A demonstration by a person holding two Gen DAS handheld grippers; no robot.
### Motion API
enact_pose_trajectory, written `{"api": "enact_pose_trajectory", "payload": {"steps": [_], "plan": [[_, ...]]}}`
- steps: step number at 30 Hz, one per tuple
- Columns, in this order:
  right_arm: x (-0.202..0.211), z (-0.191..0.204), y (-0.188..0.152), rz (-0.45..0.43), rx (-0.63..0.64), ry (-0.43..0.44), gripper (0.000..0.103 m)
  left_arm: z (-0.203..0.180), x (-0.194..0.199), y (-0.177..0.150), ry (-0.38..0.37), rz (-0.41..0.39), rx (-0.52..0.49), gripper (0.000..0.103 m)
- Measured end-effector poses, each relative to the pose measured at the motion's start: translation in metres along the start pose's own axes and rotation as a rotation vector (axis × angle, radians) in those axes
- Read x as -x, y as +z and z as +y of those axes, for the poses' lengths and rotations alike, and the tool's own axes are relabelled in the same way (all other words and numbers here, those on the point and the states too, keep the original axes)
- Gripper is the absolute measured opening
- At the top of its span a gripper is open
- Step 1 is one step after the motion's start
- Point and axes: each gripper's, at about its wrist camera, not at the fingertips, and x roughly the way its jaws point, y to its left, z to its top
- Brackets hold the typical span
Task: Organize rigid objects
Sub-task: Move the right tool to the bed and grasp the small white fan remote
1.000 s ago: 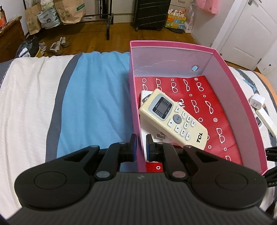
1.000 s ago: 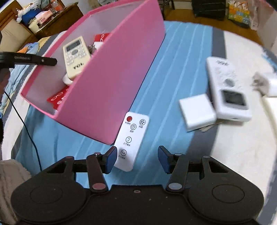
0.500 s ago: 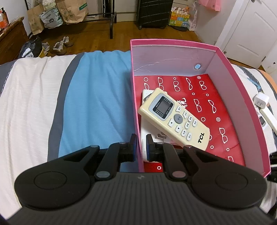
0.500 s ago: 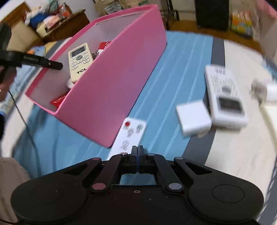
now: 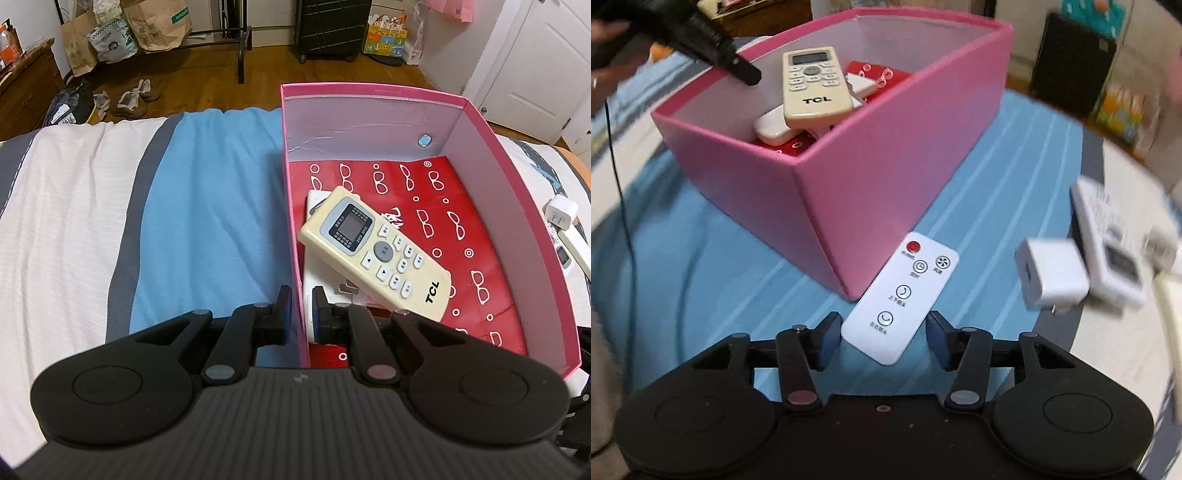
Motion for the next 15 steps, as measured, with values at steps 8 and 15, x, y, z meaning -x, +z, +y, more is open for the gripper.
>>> {"api": "enact_pose_trajectory", "payload": {"steps": [8,15], "plan": [[0.009,-0.008,0.004,0.133,-0.005,-0.028,0.054,0.000,0.000,0.000,-0.004,-0.002,0.001,0.010],[0.006,-0.017,0.007,0.017,-0.030,-0.065,0.048,0.000,0.000,0.000,-0.006,0.000,0.002,0.010]]}}
